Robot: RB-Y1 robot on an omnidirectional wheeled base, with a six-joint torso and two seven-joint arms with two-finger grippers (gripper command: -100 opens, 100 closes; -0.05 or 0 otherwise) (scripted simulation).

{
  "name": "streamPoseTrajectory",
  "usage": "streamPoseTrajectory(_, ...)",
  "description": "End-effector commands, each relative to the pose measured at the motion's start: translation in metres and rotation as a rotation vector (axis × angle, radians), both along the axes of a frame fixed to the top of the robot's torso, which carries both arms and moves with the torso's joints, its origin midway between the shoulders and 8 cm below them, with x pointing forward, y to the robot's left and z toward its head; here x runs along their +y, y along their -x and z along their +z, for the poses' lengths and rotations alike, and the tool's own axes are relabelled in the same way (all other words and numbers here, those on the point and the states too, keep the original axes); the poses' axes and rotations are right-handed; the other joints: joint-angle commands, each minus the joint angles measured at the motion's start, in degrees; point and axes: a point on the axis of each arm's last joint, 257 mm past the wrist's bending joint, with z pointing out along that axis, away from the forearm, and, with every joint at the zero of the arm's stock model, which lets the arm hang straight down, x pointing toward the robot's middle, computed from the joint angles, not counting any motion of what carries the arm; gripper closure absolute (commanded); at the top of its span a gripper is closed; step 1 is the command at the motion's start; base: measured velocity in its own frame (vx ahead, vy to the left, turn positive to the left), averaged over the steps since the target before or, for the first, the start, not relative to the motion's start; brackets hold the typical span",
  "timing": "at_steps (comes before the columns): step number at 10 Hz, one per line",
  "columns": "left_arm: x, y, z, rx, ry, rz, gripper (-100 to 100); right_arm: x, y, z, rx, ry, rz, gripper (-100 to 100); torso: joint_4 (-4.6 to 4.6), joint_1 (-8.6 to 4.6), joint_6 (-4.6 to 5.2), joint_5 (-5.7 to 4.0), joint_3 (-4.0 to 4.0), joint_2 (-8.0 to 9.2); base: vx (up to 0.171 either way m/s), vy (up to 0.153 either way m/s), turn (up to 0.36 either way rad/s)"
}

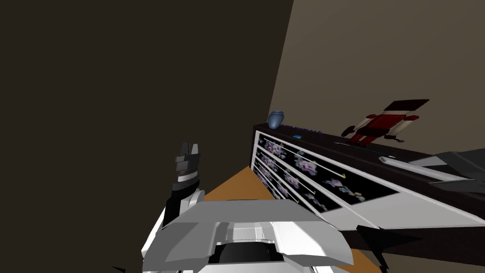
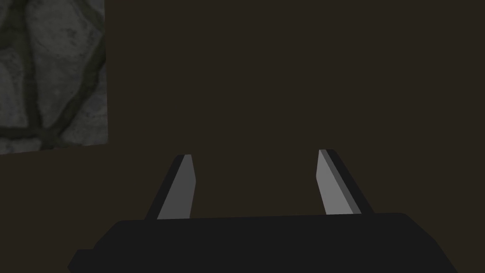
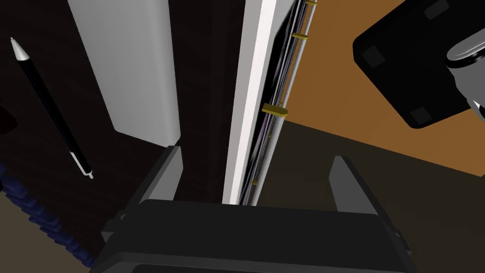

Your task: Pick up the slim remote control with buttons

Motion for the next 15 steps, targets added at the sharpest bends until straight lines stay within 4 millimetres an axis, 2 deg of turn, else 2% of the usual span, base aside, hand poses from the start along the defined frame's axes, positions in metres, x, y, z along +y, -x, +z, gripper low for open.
streamPoseTrajectory(1, 0.0, 0.0, 0.0, 0.0, 0.0, 0.0, 0, -0.013, 0.029, 0.005, 0.034, 0.01, -0.073, -100, 0.0, 0.0, 0.0, 0.0, 0.0, 0.0, 0.083, -0.074, 0.038)
streamPoseTrajectory(2, 0.0, 0.0, 0.0, 0.0, 0.0, 0.0, 0, -0.019, 0.051, 0.013, 0.052, 0.015, -0.128, -100, -0.01, -0.17, 0.02, -0.02, -0.05, -0.11, 0.179, -0.141, 0.067)
streamPoseTrajectory(3, 0.0, 0.0, 0.0, 0.0, 0.0, 0.0, 0, -0.021, 0.058, 0.01, 0.067, 0.015, -0.143, -100, -0.07, -0.38, 0.01, -0.07, -0.2, -0.37, 0.146, -0.118, 0.025)
streamPoseTrajectory(5, 0.0, 0.0, 0.0, 0.0, 0.0, 0.0, 0, -0.025, 0.103, 0.009, 0.143, -0.006, -0.244, -100, -0.08, -0.46, 0.0, -0.11, -0.2, -0.34, 0.127, -0.157, 0.028)
streamPoseTrajectory(6, 0.0, 0.0, 0.0, 0.0, 0.0, 0.0, 0, -0.022, 0.117, 0.008, 0.171, -0.024, -0.274, -100, -0.1, -0.6, -0.02, -0.16, -0.22, -0.38, 0.174, -0.173, 0.042)
streamPoseTrajectory(7, 0.0, 0.0, 0.0, 0.0, 0.0, 0.0, 0, -0.021, 0.121, 0.007, 0.183, -0.03, -0.279, -100, -0.11, -0.6, 0.0, -0.15, -0.28, -0.48, 0.12, -0.107, 0.011)
streamPoseTrajectory(9, 0.0, 0.0, 0.0, 0.0, 0.0, 0.0, 0, -0.011, 0.143, 0.001, 0.246, -0.08, -0.318, -100, -0.08, -0.23, -0.02, -0.08, -0.17, -0.28, 0.093, -0.069, 0.001)
streamPoseTrajectory(12, 0.0, 0.0, 0.0, 0.0, 0.0, 0.0, 0, -0.009, 0.145, 0.0, 0.26, -0.094, -0.32, -100, -0.01, -0.07, -0.01, -0.03, -0.01, 0.0, 0.026, -0.04, 0.003)
streamPoseTrajectory(13, 0.0, 0.0, 0.0, 0.0, 0.0, 0.0, 0, -0.008, 0.145, -0.001, 0.261, -0.095, -0.321, 0, 0.02, 0.04, 0.0, 0.0, 0.05, 0.08, 0.0, 0.0, 0.0)
streamPoseTrajectory(14, 0.0, 0.0, 0.0, 0.0, 0.0, 0.0, 0, -0.012, 0.136, -0.01, 0.262, -0.092, -0.314, -100, 0.03, 0.09, 0.0, 0.02, 0.07, 0.12, -0.01, 0.011, -0.042)
streamPoseTrajectory(15, 0.0, 0.0, 0.0, 0.0, 0.0, 0.0, 0, -0.012, 0.136, -0.01, 0.262, -0.092, -0.314, -100, 0.04, 0.13, 0.0, 0.01, 0.09, 0.16, -0.014, 0.02, -0.025)
